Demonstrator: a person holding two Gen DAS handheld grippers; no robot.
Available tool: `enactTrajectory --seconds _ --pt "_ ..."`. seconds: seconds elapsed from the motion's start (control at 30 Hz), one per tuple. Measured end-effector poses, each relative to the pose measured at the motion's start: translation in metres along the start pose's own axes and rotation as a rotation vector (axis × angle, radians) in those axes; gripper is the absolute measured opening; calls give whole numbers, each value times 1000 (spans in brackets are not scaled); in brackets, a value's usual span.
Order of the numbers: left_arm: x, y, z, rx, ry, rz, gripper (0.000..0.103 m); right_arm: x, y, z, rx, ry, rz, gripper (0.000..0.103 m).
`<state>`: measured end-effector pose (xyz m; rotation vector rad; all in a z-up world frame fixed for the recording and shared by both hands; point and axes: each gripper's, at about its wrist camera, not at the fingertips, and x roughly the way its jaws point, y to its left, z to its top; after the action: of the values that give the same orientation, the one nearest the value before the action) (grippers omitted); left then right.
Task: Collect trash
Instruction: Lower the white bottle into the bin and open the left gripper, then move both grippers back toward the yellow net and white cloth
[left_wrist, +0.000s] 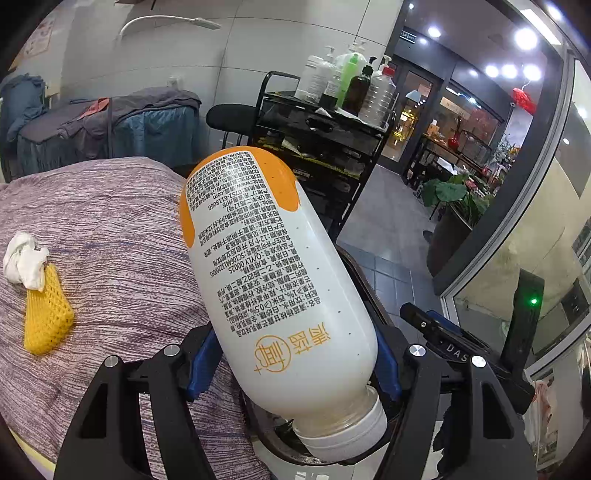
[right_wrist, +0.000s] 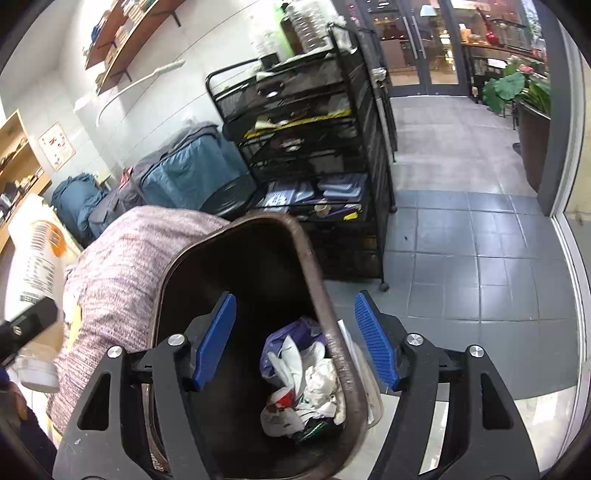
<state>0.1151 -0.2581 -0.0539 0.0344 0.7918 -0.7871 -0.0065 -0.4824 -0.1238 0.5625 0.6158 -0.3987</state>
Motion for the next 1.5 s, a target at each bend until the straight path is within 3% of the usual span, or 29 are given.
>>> enactTrajectory --seconds 0.5,0.77,0.87,0.93,1.37,1.5 --pt "58 -31 3 83 118 -11 68 -19 -28 10 53 -39 -49 68" --pt "76 -35 -1 120 152 18 68 -20 -32 9 60 -38 -58 68" --pt "80 -32 -2 118 162 24 77 -20 -31 9 60 -36 -60 68" --pt "77 -30 -1 114 145 27 87 -21 -31 9 59 -37 -61 68" --pt "10 -35 0 162 -21 69 96 -27 -17 13 32 -64 -34 69" --pt "-14 -29 -3 155 -60 86 97 -27 -4 13 10 -64 -13 74"
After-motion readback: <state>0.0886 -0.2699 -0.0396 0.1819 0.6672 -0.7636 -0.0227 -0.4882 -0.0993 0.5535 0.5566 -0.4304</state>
